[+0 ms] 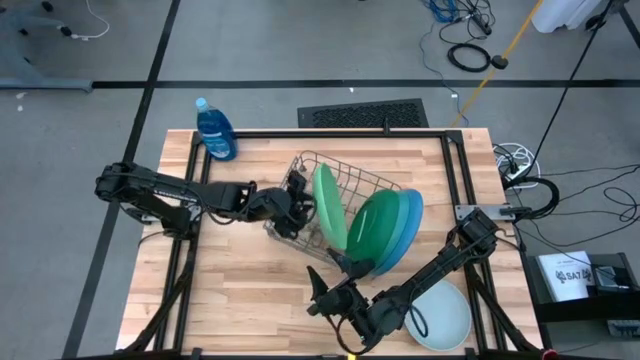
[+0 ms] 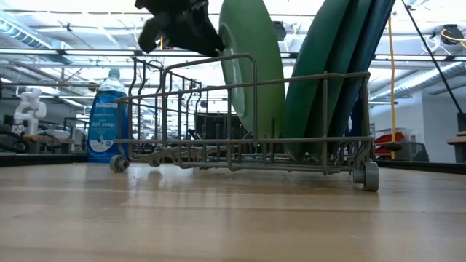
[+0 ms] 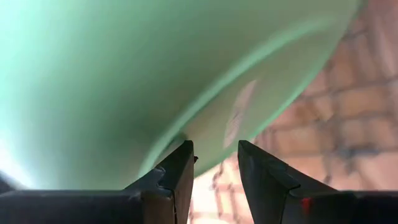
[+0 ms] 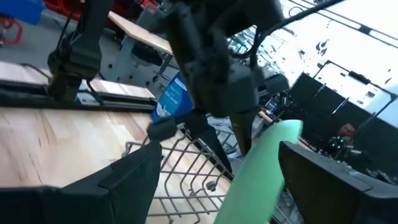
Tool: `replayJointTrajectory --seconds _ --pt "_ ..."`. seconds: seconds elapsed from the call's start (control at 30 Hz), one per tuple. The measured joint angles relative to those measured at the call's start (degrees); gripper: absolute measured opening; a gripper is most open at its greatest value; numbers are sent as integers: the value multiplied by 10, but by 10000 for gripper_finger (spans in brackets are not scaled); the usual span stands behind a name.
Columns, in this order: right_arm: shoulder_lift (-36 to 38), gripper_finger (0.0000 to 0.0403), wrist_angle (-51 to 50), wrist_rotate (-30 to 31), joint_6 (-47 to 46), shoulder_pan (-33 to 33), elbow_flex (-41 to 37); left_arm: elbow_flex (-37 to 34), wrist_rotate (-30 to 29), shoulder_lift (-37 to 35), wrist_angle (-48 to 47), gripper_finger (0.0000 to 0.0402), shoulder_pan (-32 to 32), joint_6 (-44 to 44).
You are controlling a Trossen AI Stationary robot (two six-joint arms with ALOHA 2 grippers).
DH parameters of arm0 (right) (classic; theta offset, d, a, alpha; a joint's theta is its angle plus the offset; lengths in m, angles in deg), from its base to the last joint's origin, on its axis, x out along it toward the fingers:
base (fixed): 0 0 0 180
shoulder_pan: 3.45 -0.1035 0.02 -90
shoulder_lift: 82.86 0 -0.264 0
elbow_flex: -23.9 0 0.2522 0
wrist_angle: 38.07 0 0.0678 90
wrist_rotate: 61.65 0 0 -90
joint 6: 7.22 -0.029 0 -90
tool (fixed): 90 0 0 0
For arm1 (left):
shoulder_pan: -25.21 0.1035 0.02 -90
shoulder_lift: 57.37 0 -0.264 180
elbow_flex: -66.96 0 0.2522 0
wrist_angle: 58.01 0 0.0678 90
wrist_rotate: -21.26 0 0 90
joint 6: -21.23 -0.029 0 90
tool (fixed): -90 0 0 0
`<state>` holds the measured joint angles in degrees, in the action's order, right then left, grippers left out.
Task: Sort dishes
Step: Put the light green plate into the dish rack
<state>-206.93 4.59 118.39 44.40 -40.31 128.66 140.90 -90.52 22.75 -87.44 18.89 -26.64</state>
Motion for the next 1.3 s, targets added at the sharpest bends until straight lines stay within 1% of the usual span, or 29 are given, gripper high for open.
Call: replayJointTrajectory --seconds 0.07,0.23,0.37,0.53,0.6,0.73,0.8,0.87,0.93,1.07,1.17,1.23,1.3 --pt "1 313 33 0 29 0 0 0 -14 -1 2 127 11 -1" --pt "8 313 37 0 39 0 0 7 -7 -1 2 127 39 -24" --pt "9 312 36 0 42 0 0 21 40 -1 25 127 45 -55" --pt "18 312 35 0 46 5 0 44 150 7 67 127 44 -54" --pt "27 312 35 0 53 5 0 47 183 20 72 127 44 -50" --pt "53 312 35 0 65 5 0 49 206 57 72 127 43 -50" --pt "69 312 35 0 65 5 0 49 207 74 65 127 40 -50" --pt "84 312 35 0 63 6 0 49 195 83 53 127 29 -50" --pt "96 312 35 0 63 8 0 49 171 80 49 127 16 -50" --pt "122 312 34 0 63 8 0 49 113 46 39 127 1 -52" --pt "135 312 32 0 64 9 0 49 70 11 41 127 19 -48" --pt "145 312 30 -1 63 13 0 50 67 -13 38 127 39 -21" --pt "155 312 29 -1 53 23 0 50 88 -38 25 127 58 17"
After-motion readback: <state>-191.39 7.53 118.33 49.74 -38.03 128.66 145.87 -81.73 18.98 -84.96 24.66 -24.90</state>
